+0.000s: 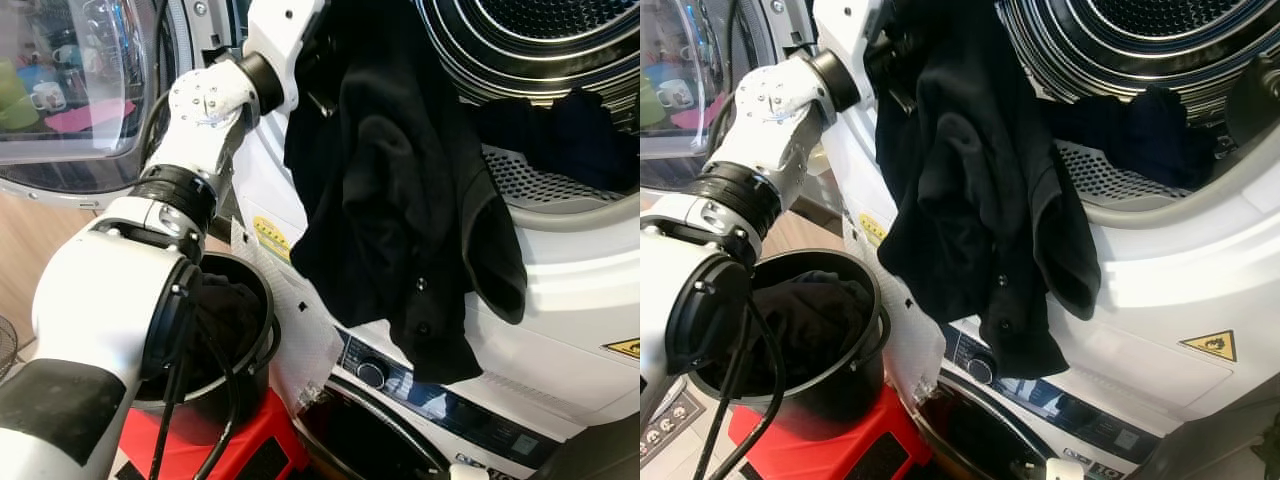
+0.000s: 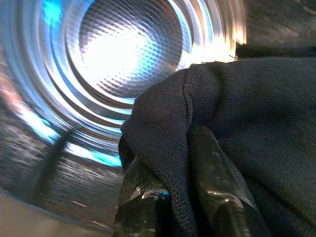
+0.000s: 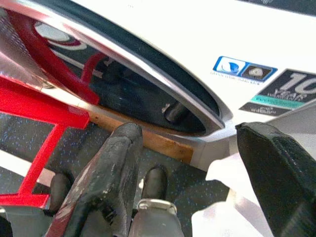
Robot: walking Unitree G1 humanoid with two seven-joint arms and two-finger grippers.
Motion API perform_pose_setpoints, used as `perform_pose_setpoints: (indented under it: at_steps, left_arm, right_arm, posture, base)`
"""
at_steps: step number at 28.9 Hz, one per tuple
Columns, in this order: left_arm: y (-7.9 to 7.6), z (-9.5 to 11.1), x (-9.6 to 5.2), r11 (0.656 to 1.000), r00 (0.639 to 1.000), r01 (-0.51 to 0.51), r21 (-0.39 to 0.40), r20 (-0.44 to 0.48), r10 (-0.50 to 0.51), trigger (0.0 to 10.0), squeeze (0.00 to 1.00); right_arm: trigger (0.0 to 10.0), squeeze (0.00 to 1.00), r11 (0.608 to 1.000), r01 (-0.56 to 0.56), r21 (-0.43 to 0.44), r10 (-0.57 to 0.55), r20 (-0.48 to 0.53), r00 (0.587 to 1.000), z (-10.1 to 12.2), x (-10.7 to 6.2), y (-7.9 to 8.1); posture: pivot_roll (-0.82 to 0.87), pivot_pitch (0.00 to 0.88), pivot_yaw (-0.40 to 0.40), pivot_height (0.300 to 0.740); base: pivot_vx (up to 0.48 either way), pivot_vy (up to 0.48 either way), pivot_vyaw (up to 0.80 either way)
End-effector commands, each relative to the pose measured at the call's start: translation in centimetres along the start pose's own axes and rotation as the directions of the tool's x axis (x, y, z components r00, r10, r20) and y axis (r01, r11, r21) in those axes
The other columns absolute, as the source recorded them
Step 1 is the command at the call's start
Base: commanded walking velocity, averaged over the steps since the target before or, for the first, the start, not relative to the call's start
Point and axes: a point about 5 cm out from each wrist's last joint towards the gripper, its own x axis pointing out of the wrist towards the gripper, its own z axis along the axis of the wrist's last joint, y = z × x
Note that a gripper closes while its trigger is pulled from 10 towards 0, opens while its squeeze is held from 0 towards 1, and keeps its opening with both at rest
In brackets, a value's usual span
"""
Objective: Clothes washing
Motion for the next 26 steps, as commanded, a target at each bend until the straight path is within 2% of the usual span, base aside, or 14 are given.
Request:
perform_pose_setpoints:
  at_steps: [1, 4, 6, 16, 18, 24, 26]
  left_arm:
    - [-1.1, -1.7, -0.4, 0.995, 0.991, 0.097, -0.036, -0.084, -0.100, 10.0, 0.00]
    - [-2.5, -2.9, -0.7, 0.970, 0.961, 0.237, -0.061, -0.134, -0.243, 10.0, 0.00]
    - [-2.9, -3.1, -0.7, 0.956, 0.946, 0.287, -0.061, -0.142, -0.293, 10.0, 0.00]
    - [-3.7, -1.6, 0.2, 0.921, 0.919, 0.388, -0.017, -0.065, -0.389, 10.0, 0.00]
    - [-3.7, -0.4, 0.9, 0.918, 0.918, 0.396, -0.011, 0.003, -0.396, 10.0, 0.00]
    - [-4.0, 0.9, 1.7, 0.913, 0.911, 0.407, -0.007, 0.075, -0.405, 10.0, 0.00]
    - [-4.5, 1.8, 2.5, 0.907, 0.901, 0.422, -0.004, 0.117, -0.419, 10.0, 0.00]
  right_arm:
    - [10.0, 0.00, 1.000, 0.003, 0.006, -0.003, 0.001, 1.000, -0.2, -0.1, 0.0]
    - [10.0, 0.00, 1.000, 0.002, 0.004, -0.002, 0.000, 1.000, -0.3, -0.2, -0.1]
    - [10.0, 0.00, 1.000, 0.004, 0.007, -0.004, 0.002, 1.000, -0.4, -0.2, -0.1]
    - [10.0, 0.00, 1.000, 0.003, 0.015, -0.004, 0.025, 1.000, -0.2, -0.2, -0.2]
    - [10.0, 0.00, 1.000, -0.004, 0.014, 0.004, 0.049, 0.999, 0.4, -0.1, -0.1]
    - [10.0, 0.00, 1.000, -0.008, 0.014, 0.007, 0.066, 0.998, 0.8, 0.1, -0.2]
    - [10.0, 0.00, 1.000, -0.011, 0.013, 0.010, 0.068, 0.998, 0.9, 0.1, -0.2]
  posture:
    - [0.07, 0.082, 0.030, 0.740]
    - [0.06, 0.084, 0.031, 0.740]
    - [0.06, 0.084, 0.031, 0.740]
    - [0.06, 0.077, 0.030, 0.740]
    - [0.06, 0.072, 0.029, 0.740]
    - [0.05, 0.063, 0.027, 0.740]
    - [0.05, 0.061, 0.026, 0.740]
  base:
    - [0.000, 0.000, 0.00]
    - [0.000, 0.000, 0.00]
    - [0.000, 0.000, 0.00]
    - [0.000, 0.000, 0.00]
    - [0.000, 0.000, 0.00]
    - [0.000, 0.000, 0.00]
    - [0.000, 0.000, 0.00]
